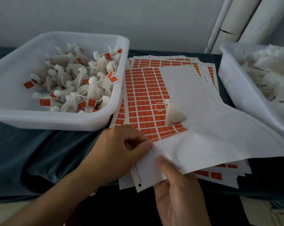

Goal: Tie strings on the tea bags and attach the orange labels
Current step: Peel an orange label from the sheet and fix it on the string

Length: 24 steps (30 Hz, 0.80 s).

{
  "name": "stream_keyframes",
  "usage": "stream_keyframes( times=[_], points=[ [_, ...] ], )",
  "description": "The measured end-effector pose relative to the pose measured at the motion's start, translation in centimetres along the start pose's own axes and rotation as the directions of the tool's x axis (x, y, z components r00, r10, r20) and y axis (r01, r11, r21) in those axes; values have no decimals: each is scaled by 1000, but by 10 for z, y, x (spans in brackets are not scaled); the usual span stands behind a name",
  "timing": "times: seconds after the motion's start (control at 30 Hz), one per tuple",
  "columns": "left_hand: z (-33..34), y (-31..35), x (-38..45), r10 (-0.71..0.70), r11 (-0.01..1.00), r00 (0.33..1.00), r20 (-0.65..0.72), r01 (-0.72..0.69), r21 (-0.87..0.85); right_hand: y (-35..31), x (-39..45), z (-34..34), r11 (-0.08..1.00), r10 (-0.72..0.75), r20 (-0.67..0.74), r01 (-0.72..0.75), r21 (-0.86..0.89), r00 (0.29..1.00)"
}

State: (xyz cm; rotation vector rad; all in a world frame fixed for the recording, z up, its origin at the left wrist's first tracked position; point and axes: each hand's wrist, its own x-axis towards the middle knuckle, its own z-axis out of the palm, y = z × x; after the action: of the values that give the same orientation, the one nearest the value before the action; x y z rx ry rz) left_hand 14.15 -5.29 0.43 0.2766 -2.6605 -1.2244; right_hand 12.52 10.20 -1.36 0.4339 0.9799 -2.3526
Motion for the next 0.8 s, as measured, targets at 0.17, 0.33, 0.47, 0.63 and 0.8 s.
stream_keyframes(
  times=[0.17, 0.33, 0.47, 0.63, 0.8],
  points=[
    [2, -5, 3, -66, 997, 998, -6, 65, -43, 1, 1, 0, 999, 3, -29, -4, -33, 1000],
    [3, -8, 2, -68, 997, 997, -26, 67, -44, -1, -1, 3, 1000, 23, -67, -24, -18, 998],
    [-1, -6, -2, 9, 1000, 999, 40, -8, -10, -6, -3, 6, 997, 60, -65, -56, 54, 996],
    [0, -3, -1, 27, 996, 996, 80, -34, 82, -7, -2, 9, 998, 46, -102, -42, 35, 994],
    [3, -5, 0, 34, 995, 999, 25, -36, 88, -6, 0, 8, 998, 57, -128, -55, 20, 990]
  ],
)
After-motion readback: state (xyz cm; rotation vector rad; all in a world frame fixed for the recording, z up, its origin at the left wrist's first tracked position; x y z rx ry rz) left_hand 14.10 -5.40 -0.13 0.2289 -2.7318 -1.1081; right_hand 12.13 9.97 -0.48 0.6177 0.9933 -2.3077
